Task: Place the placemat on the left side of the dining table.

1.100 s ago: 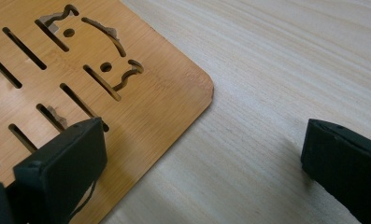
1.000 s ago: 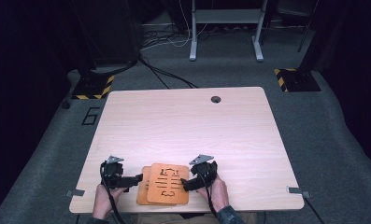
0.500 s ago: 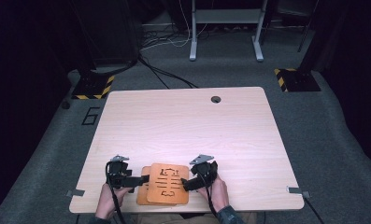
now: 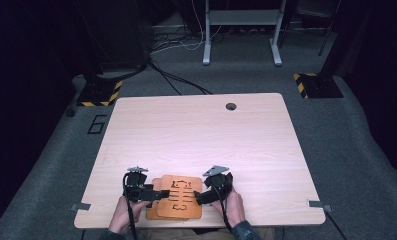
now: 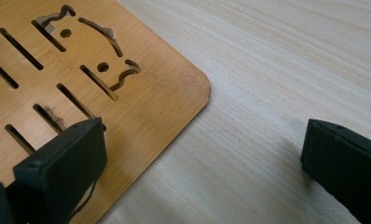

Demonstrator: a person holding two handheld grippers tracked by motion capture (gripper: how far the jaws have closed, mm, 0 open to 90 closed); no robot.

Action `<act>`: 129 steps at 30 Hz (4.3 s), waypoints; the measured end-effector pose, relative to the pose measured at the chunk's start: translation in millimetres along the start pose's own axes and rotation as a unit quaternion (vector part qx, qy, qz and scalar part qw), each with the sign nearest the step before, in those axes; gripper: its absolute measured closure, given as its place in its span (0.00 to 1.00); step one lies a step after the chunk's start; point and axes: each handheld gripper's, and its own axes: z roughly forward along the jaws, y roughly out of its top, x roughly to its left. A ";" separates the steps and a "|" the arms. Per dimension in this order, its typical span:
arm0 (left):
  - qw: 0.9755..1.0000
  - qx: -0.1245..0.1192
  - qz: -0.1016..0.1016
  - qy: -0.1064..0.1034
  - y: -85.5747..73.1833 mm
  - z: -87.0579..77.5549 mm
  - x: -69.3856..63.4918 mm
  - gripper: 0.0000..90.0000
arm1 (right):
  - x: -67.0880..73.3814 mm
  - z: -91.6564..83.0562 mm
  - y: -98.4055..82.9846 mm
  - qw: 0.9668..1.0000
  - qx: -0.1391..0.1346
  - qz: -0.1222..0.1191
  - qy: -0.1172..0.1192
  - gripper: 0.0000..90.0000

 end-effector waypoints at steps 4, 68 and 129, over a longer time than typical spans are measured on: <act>1.000 0.002 -0.007 -0.015 -0.1 2.4 0.1 0.16 | 0.1 0.1 0.2 1.000 0.000 0.001 -0.001 0.00; 1.000 0.022 -0.012 -0.016 21.5 -4.6 -28.4 0.69 | -4.8 -8.4 -6.7 1.000 -0.026 0.005 -0.008 0.00; 0.990 -0.062 -0.052 -0.112 54.5 -33.8 -28.5 0.97 | -71.8 -47.5 -45.5 0.991 -0.045 0.091 -0.085 0.00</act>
